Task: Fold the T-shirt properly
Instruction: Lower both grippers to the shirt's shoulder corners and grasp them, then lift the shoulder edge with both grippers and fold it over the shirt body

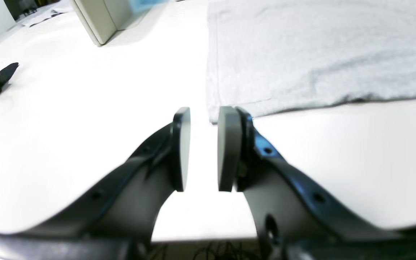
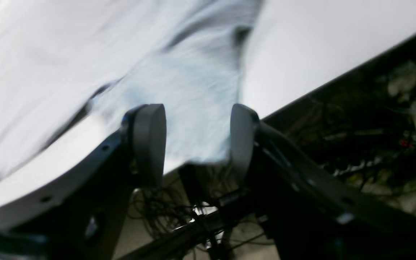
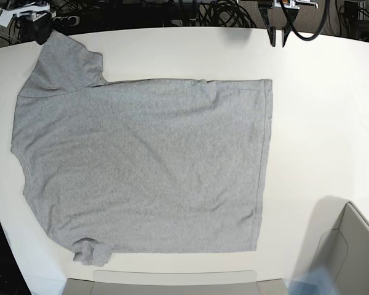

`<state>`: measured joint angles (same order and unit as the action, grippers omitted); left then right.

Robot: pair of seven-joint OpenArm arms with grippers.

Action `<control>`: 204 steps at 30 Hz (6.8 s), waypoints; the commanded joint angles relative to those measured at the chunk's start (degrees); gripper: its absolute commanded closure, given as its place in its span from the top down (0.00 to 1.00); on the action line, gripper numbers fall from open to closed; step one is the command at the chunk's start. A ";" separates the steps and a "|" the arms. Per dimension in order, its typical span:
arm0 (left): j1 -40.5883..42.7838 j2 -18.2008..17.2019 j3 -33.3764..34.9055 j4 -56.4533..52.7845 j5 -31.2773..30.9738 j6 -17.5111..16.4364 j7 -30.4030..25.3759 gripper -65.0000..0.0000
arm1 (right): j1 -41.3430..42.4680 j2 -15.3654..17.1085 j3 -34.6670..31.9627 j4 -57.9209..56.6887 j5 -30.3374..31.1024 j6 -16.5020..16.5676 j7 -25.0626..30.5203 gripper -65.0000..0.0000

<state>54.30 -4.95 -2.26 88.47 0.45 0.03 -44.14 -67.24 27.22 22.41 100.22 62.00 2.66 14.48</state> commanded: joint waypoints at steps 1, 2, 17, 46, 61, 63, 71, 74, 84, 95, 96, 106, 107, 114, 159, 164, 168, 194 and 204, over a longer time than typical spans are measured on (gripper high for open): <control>0.86 -0.19 0.02 0.81 -0.05 0.27 -1.09 0.22 | 0.91 0.07 1.72 -0.75 1.43 3.45 -0.19 0.43; 0.86 -0.19 0.02 0.81 -0.05 0.27 -0.83 0.22 | 3.02 -0.28 2.95 -2.07 2.57 6.18 -2.22 0.43; -1.07 -0.19 0.02 0.90 -0.05 0.27 1.72 0.22 | 28.34 -13.29 27.92 -10.60 -9.82 17.52 -41.34 0.43; -1.25 -0.19 0.02 0.90 -0.05 0.27 2.60 0.22 | 47.68 -30.61 44.35 -20.62 -53.25 37.34 -66.66 0.43; -8.81 -0.54 7.14 17.16 -8.49 0.01 39.52 0.38 | 52.52 -33.33 44.62 -20.53 -68.11 37.34 -66.39 0.43; -11.53 -2.57 5.73 18.57 -15.17 0.01 47.17 0.40 | 52.43 -33.16 44.53 -20.53 -68.46 37.34 -66.39 0.43; -21.03 -10.83 -3.32 19.09 -39.17 0.10 73.02 0.38 | 52.25 -33.16 44.71 -20.53 -69.25 37.34 -66.39 0.43; -21.12 -10.83 -5.78 18.92 -39.00 0.10 74.51 0.38 | 52.17 -33.16 44.71 -20.53 -69.25 37.34 -66.39 0.43; -27.09 -10.65 -5.61 10.92 -39.35 -6.93 82.25 0.39 | 52.17 -33.07 44.53 -20.44 -69.25 37.34 -66.39 0.43; -28.15 -9.51 -0.86 8.11 -39.09 -12.12 82.51 0.38 | 52.17 -33.95 43.83 -17.46 -69.34 37.34 -66.39 0.40; -28.15 -9.51 -0.24 7.58 -39.00 -12.12 82.51 0.35 | 52.17 -34.39 42.95 -16.84 -69.34 37.34 -66.39 0.36; -27.62 -9.86 -0.77 7.67 -39.09 -11.94 82.34 0.00 | 52.52 -35.44 39.61 -7.96 -75.84 37.34 -66.22 0.00; -26.66 -9.77 -1.91 8.55 -39.09 -11.94 82.25 0.00 | 52.43 -35.44 39.70 -6.38 -75.40 37.34 -65.69 0.00; -21.91 -9.69 -8.51 16.02 -39.09 -11.94 82.51 0.00 | 52.52 -35.79 44.53 1.45 -74.35 37.34 -59.45 0.00; -38.00 -9.86 -11.67 16.28 -38.91 0.27 92.80 0.00 | 77.48 -32.01 36.44 -9.98 -91.93 37.34 -39.49 0.00; -41.69 -9.95 -11.67 12.15 -38.91 0.19 92.80 0.00 | 79.33 -31.66 36.27 -14.73 -92.20 37.34 -35.54 0.00; -43.89 -9.95 -11.32 12.06 -38.91 0.19 92.80 0.00 | 81.44 -30.26 36.35 -18.33 -92.20 37.34 -34.66 0.00; -62.08 -12.94 -0.07 -5.87 -38.91 0.54 92.10 0.00 | 88.12 -25.77 33.01 -31.08 -91.93 37.34 -27.45 0.00; -64.81 -13.03 0.46 -7.45 -38.91 0.54 92.01 0.00 | 89.00 -23.49 30.64 -34.16 -89.29 36.25 -27.54 0.00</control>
<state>-9.10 -17.32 -1.61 80.38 -38.33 0.64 49.12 20.34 2.74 53.17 65.25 -28.25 39.27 -14.11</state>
